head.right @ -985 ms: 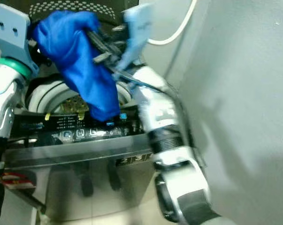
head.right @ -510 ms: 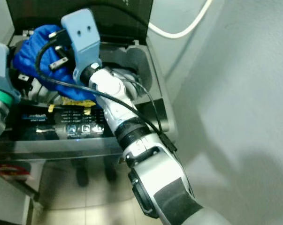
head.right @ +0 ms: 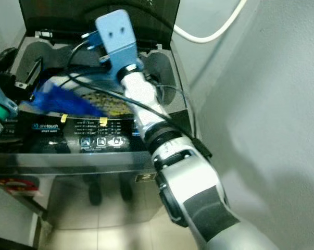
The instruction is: Clothes washing
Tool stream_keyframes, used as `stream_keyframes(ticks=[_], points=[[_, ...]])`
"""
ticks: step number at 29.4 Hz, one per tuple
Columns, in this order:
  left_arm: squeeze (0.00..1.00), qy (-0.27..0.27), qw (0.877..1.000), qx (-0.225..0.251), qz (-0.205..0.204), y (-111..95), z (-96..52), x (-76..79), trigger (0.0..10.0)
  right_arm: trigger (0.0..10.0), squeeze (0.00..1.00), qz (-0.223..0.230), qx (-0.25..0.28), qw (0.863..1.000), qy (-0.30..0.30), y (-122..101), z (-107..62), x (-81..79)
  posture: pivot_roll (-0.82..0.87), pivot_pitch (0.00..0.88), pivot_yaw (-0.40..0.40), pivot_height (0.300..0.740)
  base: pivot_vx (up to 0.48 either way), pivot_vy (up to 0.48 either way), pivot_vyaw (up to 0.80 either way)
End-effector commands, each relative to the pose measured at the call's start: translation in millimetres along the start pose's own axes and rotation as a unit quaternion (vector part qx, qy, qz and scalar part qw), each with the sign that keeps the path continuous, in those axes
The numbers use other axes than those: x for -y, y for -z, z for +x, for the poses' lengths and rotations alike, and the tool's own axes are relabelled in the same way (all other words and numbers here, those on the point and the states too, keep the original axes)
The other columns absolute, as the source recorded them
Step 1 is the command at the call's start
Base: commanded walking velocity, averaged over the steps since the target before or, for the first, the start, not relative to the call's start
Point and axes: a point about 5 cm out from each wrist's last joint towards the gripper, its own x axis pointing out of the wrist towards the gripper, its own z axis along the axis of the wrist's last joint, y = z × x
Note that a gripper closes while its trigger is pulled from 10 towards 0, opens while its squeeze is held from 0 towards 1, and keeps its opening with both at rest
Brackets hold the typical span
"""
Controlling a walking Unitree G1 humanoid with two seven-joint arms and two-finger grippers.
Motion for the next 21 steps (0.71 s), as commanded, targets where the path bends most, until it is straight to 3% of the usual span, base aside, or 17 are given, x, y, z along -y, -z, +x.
stream_keyframes(ticks=[1,2,6,9,12,15,17,18,21], points=[[0.00,0.020,1.000,-0.001,-0.004,-3,-1.1,4.1,10.0,10.0,1.00,0.002,-0.013,1.000,-0.007,5,-1.2,-1.7,0.23,0.151,-0.036,0.740,0.000,0.000,0.00],[0.00,0.037,0.999,-0.007,-0.016,-5,-2.7,5.2,10.0,10.0,0.00,0.009,-0.027,1.000,-0.007,8,-1.3,7.4,0.22,0.150,-0.025,0.740,0.000,0.000,0.00],[0.00,0.080,0.995,-0.023,-0.047,-7,-9.1,7.0,10.0,10.0,0.00,0.062,-0.042,0.997,0.006,10,-2.8,37.5,0.22,0.148,-0.004,0.740,0.000,0.000,0.00],[0.00,0.102,0.993,-0.028,-0.055,-8,-13.3,9.2,10.0,10.0,0.00,0.073,-0.038,0.997,-0.007,10,-4.0,44.7,0.22,0.147,0.001,0.740,0.000,0.000,0.00],[0.00,0.158,0.985,-0.040,-0.058,-11,-24.7,17.0,10.0,10.0,0.00,0.099,-0.019,0.992,-0.080,10,-10.4,53.2,0.23,0.145,0.008,0.740,0.000,0.000,0.00],[0.00,0.170,0.983,-0.050,-0.036,-10,-28.0,18.0,10.0,10.0,0.00,0.125,0.008,0.984,-0.123,8,-18.2,59.9,0.24,0.137,0.022,0.740,0.000,0.000,0.00],[0.00,0.174,0.983,-0.055,-0.024,-10,-28.5,17.2,10.0,10.0,0.00,0.143,0.053,0.977,-0.152,3,-28.0,68.2,0.24,0.128,0.032,0.740,0.000,0.000,0.00],[0.00,0.173,0.983,-0.055,-0.020,-10,-27.3,17.0,10.0,10.0,0.00,0.165,0.083,0.971,-0.153,-3,-34.3,75.9,0.25,0.122,0.037,0.740,0.000,0.000,0.00],[0.00,0.172,0.983,-0.057,-0.019,-11,-26.6,16.7,10.0,10.0,0.00,0.180,0.103,0.966,-0.155,-6,-38.8,81.5,0.25,0.122,0.037,0.740,0.000,0.000,0.00]])
